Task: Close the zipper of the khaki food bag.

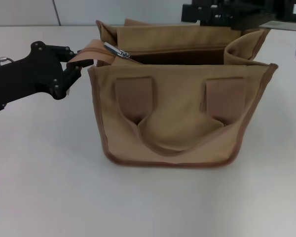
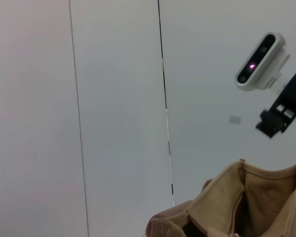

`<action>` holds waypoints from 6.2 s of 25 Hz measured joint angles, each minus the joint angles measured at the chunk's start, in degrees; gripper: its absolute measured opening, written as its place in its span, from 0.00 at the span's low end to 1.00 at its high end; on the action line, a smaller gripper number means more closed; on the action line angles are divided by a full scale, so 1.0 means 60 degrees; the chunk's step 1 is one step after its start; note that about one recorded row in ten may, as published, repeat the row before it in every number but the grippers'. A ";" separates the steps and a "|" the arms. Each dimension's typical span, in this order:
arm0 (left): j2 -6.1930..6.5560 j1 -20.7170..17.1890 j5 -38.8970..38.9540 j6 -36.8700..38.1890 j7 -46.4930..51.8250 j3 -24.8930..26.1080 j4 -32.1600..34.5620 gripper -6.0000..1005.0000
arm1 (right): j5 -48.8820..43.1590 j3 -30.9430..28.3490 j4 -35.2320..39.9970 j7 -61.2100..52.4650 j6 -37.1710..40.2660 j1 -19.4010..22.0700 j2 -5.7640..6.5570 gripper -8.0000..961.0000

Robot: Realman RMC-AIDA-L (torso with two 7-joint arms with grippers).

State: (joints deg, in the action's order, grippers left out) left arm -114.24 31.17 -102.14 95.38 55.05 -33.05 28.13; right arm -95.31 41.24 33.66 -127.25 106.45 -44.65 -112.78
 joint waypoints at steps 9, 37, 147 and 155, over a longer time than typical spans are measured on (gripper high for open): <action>-0.0004 0.0007 0.0030 0.0082 -0.0018 0.0000 0.0001 0.02 | -0.1567 0.0106 -0.0046 -0.1649 -0.0711 -0.0945 0.0069 0.85; -0.0049 0.0022 0.0226 0.0467 -0.0362 0.0000 0.0029 0.02 | -0.1557 0.1111 -0.0426 -0.2880 -0.2001 -0.1212 -0.0330 0.84; -0.0565 0.0588 0.1247 0.0818 -0.0020 0.0000 0.0160 0.02 | -0.1020 0.1459 -0.1266 -0.2451 -0.3396 -0.1251 -0.1124 0.19; -0.0587 0.0585 0.1247 0.0930 -0.0034 0.0003 0.0172 0.02 | -0.0955 0.1474 -0.1555 -0.1726 -0.3729 -0.1496 -0.1166 0.16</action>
State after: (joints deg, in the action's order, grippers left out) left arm -117.76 34.68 -94.66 100.96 54.85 -33.03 29.16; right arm -101.04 50.08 24.33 -137.61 84.07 -53.62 -119.77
